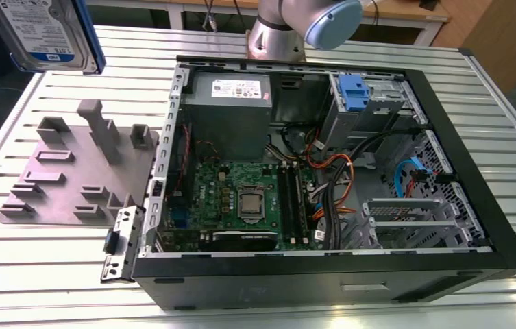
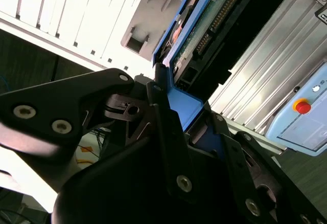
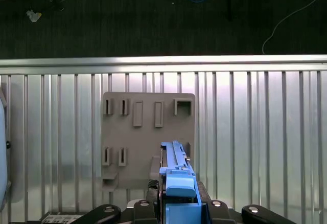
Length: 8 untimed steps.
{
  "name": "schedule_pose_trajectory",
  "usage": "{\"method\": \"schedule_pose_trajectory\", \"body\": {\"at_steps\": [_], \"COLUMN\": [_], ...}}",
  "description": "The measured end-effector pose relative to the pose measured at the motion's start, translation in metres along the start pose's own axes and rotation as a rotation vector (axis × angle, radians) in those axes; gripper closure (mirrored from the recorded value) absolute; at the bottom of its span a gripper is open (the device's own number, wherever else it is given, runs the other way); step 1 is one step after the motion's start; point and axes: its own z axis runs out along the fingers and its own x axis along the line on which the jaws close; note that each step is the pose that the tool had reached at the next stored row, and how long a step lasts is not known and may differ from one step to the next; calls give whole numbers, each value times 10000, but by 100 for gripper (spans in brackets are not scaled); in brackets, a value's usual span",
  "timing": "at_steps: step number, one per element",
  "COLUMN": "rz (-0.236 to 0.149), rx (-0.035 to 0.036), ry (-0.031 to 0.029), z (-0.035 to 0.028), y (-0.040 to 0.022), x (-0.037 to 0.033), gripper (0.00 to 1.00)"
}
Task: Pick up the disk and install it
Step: 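Pick up the disk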
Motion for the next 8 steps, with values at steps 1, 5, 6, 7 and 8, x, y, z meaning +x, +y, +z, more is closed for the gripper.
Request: {"method": "schedule_pose_trajectory", "body": {"at_steps": [1,5,6,7,8], "rz": [3,6,6,6,6], "rx": [0,-1,0,1,-1], "ry": [0,0,0,0,1], "z": [0,0,0,0,0], "y": [-3,-22,-30,-39,-48], "x": [5,10,10,9,9], "gripper": [63,63,63,63,63]}}
